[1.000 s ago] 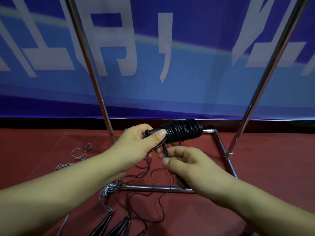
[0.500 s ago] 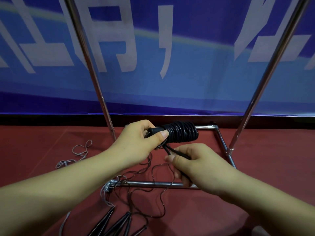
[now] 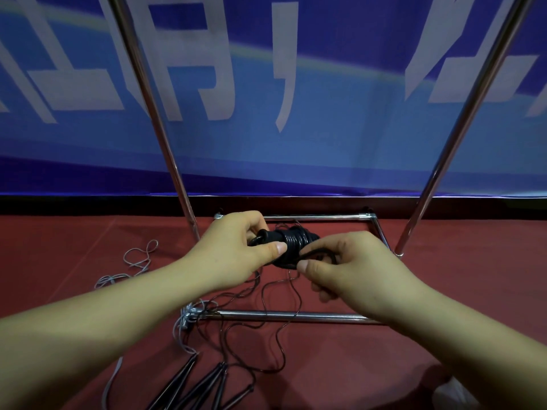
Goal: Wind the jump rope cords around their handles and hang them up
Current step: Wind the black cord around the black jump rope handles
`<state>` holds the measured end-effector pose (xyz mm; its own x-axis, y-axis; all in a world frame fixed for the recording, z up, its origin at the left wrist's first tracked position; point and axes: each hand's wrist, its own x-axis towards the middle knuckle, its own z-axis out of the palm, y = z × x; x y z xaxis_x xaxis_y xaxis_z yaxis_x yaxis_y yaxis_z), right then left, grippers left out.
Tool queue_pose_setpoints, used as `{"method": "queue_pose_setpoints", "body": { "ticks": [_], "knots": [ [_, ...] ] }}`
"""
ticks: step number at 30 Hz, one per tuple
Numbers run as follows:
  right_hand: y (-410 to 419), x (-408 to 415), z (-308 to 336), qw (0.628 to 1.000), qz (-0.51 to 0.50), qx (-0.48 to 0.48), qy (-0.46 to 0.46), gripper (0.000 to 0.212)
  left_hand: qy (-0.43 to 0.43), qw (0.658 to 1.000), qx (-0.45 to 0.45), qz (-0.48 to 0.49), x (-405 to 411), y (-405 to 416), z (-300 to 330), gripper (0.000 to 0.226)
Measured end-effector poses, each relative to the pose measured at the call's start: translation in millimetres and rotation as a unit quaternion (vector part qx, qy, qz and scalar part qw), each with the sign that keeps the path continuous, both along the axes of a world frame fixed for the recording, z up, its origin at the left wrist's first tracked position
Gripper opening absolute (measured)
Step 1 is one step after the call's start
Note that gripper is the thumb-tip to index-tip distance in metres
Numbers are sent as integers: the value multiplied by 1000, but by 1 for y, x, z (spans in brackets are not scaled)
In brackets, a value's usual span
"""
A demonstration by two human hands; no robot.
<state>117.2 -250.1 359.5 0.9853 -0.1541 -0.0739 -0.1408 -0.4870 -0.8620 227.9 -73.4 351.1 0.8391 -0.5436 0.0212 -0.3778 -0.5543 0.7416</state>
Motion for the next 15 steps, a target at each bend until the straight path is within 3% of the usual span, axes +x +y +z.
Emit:
{"method": "queue_pose_setpoints", "body": {
  "ticks": [6, 9, 15],
  "knots": [
    [0, -1, 5, 993, -26, 116, 4, 4, -30, 998, 38, -37, -3, 1, 3, 20],
    [2, -2, 8, 986, -24, 162, 19, 15, -38, 996, 48, -59, -6, -1, 4, 20],
    [0, -2, 13, 994, -47, 98, 18, 36, -1, 991, 48, -121, -10, -1, 7, 16]
  ]
}}
